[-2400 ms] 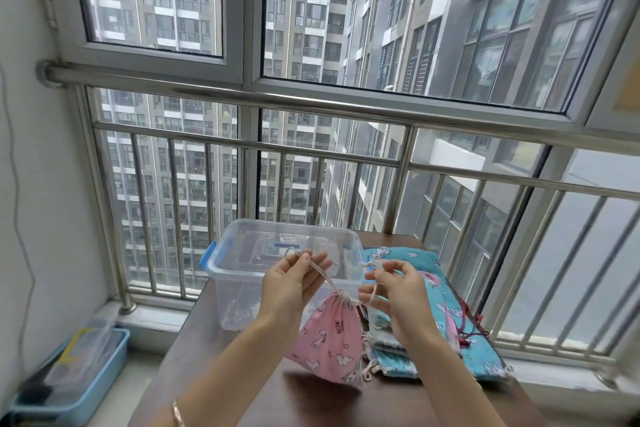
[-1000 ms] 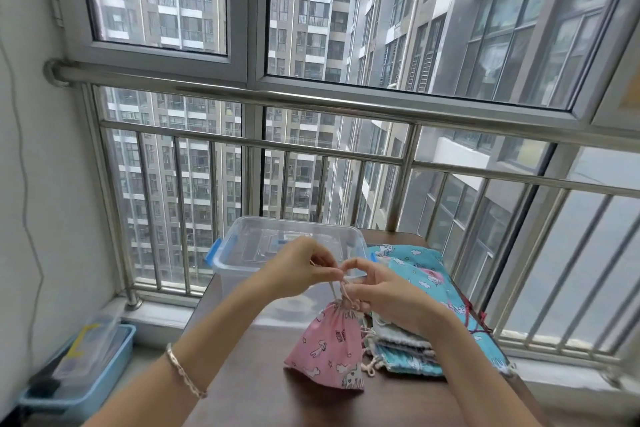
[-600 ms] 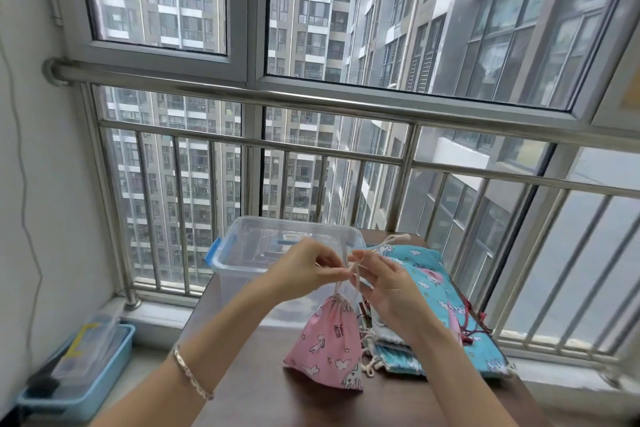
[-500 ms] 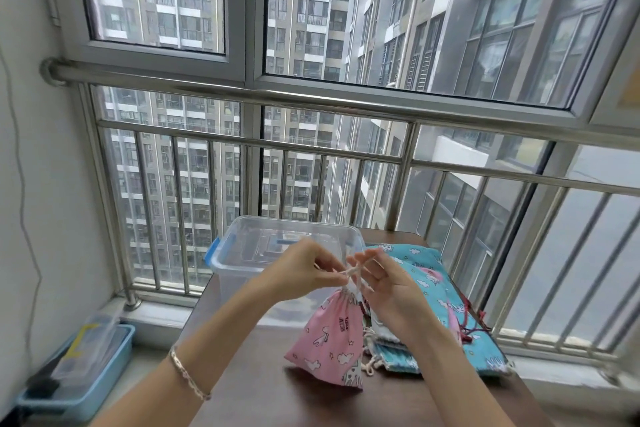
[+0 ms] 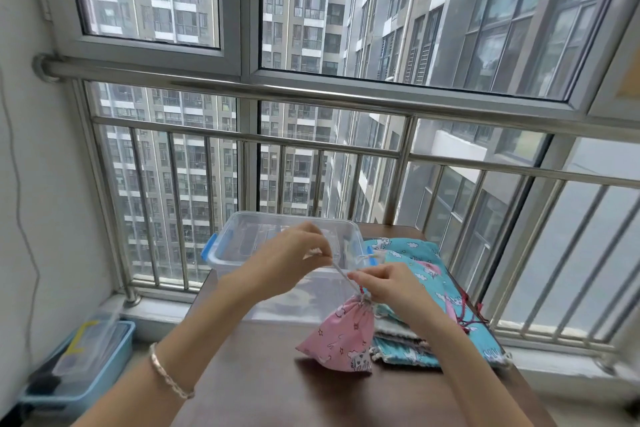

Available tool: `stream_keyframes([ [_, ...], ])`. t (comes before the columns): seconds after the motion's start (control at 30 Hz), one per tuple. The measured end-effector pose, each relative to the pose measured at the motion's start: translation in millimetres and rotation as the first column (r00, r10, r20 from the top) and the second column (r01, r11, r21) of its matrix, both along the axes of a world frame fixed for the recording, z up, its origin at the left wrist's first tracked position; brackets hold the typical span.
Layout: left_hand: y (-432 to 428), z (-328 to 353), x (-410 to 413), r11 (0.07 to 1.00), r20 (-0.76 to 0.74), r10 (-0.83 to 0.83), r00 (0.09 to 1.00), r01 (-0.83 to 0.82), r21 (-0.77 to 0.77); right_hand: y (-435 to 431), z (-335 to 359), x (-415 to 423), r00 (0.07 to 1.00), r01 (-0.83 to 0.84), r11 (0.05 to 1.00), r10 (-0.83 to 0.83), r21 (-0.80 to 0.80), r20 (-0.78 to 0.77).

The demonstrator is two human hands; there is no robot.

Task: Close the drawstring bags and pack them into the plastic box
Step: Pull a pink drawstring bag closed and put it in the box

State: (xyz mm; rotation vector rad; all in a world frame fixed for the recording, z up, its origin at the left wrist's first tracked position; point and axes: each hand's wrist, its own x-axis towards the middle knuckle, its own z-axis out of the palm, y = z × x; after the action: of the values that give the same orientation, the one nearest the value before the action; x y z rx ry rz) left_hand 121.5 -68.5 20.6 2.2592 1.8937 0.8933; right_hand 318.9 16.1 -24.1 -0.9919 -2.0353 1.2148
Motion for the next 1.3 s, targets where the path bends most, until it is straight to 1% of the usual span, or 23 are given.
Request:
stream_keyframes([
  [0.03,2.0,1.5,4.9,0.999,-0.02,-0.001,1.0,0.002,0.05,-1.3,4.3,-3.3,0.995,-0.041,0.998,0.036,0.051,0.096],
  [0.07,4.8,1.9,9.1,0.995,-0.039,0.008,0.999,-0.005,0.095,-4.6,8.8,-6.7,0.985,-0.084,0.995,0.075,0.047,0.158],
  [0.1,7.7,2.3,14.0,0.991,-0.049,0.028,0.998,-0.021,0.132,-8.0,13.1,-10.0,0.974,-0.131,0.991,0.13,-0.007,0.185],
  [0.17,13.8,1.6,25.2,0.985,-0.047,0.088,0.995,-0.08,0.155,-12.9,17.9,-14.5,0.966,-0.207,0.971,0.222,-0.119,0.132],
  [0.2,17.2,0.0,30.1,0.983,-0.022,0.116,0.993,-0.111,0.148,-13.6,18.9,-15.2,0.966,-0.218,0.967,0.233,-0.135,0.112],
  [0.27,21.1,-4.5,39.6,0.979,0.1,0.148,0.984,-0.16,0.13,-14.3,18.8,-13.9,0.971,-0.202,0.976,0.211,-0.083,0.113],
  [0.3,21.7,-7.4,43.8,0.978,0.19,0.149,0.97,-0.174,0.119,-14.6,17.6,-13.6,0.975,-0.196,0.979,0.201,-0.064,0.091],
  [0.37,21.9,-17.3,51.5,0.979,0.355,0.136,0.925,-0.18,0.093,-14.3,12.6,-13.3,0.983,-0.182,0.978,0.182,-0.099,-0.006],
  [0.4,19.9,-22.4,54.7,0.98,0.413,0.133,0.901,-0.182,0.081,-14.6,10.1,-13.3,0.982,-0.186,0.975,0.18,-0.12,-0.056],
  [0.43,17.3,-26.4,58.0,0.981,0.441,0.133,0.888,-0.18,0.067,-13.7,7.7,-13.4,0.979,-0.192,0.972,0.179,-0.135,-0.101],
  [0.53,13.5,-43.1,60.8,0.992,0.453,0.085,0.887,-0.119,0.047,-14.2,5.1,-12.6,0.955,-0.234,0.958,0.195,-0.166,-0.223],
  [0.63,12.9,-57.5,61.6,0.997,0.53,0.019,0.848,-0.056,0.054,-16.7,1.2,-12.1,0.936,-0.239,0.955,0.179,-0.175,-0.302],
  [0.7,9.2,-61.2,63.9,0.995,0.53,0.02,0.848,-0.07,0.074,-18.0,-0.9,-11.9,0.932,-0.235,0.954,0.168,-0.183,-0.322],
  [0.77,5.8,-65.1,64.7,0.987,0.514,0.066,0.855,-0.132,0.093,-20.3,-0.1,-12.5,0.93,-0.222,0.957,0.15,-0.188,-0.335],
  [0.87,4.6,-69.6,63.0,0.968,0.471,0.128,0.873,-0.215,0.134,-20.6,-1.4,-13.2,0.926,-0.164,0.966,0.082,-0.2,-0.367],
  [0.93,5.1,-70.3,62.5,0.97,0.494,0.103,0.863,-0.198,0.144,-20.9,-3.0,-15.0,0.932,-0.133,0.973,0.058,-0.187,-0.357],
  [1.07,5.0,-65.7,59.2,0.976,0.547,0.064,0.835,-0.168,0.142,-23.6,-4.0,-15.7,0.921,-0.086,0.969,-0.012,-0.233,-0.39],
  [1.13,6.7,-60.9,54.4,0.986,0.552,0.062,0.832,-0.135,0.092,-22.8,-5.0,-13.9,0.916,-0.057,0.974,-0.036,-0.221,-0.399],
  [1.2,9.0,-56.6,46.7,0.996,0.558,0.063,0.828,-0.084,0.012,-19.7,-5.1,-11.2,0.907,-0.009,0.977,-0.082,-0.214,-0.413],
  [1.3,10.3,-53.6,36.7,0.992,0.559,0.025,0.829,0.051,-0.119,-15.3,-1.6,-7.5,0.903,0.048,0.974,-0.138,-0.222,-0.407],
])
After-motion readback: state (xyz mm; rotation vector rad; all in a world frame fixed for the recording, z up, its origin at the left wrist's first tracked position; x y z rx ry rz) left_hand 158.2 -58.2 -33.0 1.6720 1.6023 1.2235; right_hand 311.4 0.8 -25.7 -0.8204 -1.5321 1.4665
